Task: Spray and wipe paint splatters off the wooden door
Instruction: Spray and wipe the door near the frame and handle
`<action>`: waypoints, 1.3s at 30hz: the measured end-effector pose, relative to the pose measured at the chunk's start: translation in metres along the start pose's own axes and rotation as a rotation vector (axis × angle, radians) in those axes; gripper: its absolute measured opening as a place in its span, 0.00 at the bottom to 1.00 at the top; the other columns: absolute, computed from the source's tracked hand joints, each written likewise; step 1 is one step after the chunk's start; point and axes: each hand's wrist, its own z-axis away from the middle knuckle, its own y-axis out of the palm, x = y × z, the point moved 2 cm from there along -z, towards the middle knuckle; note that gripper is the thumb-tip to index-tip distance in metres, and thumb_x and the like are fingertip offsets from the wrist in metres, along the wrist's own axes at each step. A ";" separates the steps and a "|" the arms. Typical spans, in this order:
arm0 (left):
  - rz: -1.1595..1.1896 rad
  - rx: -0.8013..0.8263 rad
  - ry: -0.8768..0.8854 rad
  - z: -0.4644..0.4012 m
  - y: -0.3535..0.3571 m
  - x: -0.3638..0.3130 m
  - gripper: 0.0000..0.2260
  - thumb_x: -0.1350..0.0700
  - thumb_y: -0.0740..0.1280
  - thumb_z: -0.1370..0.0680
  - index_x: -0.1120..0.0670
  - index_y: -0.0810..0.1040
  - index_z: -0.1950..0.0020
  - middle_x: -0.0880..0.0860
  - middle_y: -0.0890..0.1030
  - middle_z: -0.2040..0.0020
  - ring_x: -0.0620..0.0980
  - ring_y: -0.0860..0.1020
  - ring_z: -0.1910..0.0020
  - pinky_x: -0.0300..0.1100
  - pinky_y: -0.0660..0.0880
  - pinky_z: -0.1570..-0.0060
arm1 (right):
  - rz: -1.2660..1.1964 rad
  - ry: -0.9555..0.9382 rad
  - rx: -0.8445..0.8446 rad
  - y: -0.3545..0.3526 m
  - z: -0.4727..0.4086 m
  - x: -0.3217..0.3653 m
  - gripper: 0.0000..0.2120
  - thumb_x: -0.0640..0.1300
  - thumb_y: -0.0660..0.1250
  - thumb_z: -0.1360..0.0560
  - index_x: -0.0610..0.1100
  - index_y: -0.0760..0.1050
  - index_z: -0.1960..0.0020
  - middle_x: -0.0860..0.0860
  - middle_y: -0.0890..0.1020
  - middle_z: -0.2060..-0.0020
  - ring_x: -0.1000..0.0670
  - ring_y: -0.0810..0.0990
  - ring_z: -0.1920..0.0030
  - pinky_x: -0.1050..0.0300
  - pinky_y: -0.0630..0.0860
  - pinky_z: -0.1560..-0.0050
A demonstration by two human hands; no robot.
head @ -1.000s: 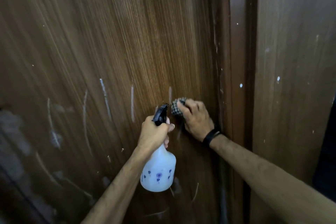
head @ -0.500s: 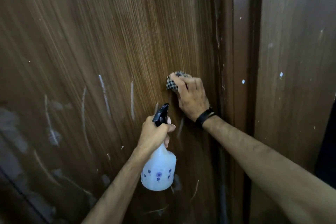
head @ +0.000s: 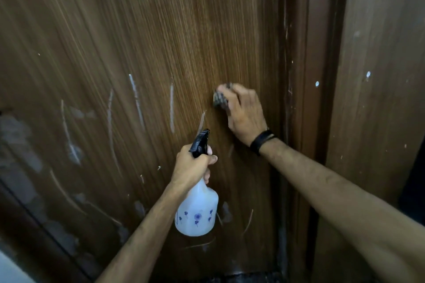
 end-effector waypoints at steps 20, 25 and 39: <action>0.038 -0.188 0.009 0.001 -0.011 0.007 0.05 0.65 0.70 0.24 0.57 0.77 0.55 0.53 0.76 0.69 0.49 0.73 0.77 0.43 0.73 0.72 | -0.026 0.039 0.010 0.015 0.037 0.019 0.26 0.40 0.65 0.26 0.45 0.64 0.30 0.45 0.65 0.38 0.44 0.69 0.46 0.51 0.71 0.47; 0.057 -0.203 0.031 -0.004 -0.024 0.007 0.05 0.65 0.70 0.24 0.57 0.77 0.55 0.51 0.76 0.71 0.50 0.73 0.77 0.44 0.72 0.71 | -0.009 0.090 -0.110 0.020 -0.028 0.032 0.23 0.41 0.67 0.23 0.46 0.64 0.31 0.47 0.65 0.39 0.46 0.68 0.49 0.52 0.73 0.50; 0.002 -0.209 0.015 0.023 -0.050 0.009 0.04 0.64 0.70 0.23 0.56 0.77 0.53 0.50 0.75 0.72 0.50 0.73 0.75 0.45 0.72 0.70 | -0.018 -0.222 0.120 0.038 0.043 0.050 0.29 0.38 0.70 0.28 0.44 0.65 0.31 0.45 0.66 0.38 0.43 0.70 0.46 0.48 0.74 0.50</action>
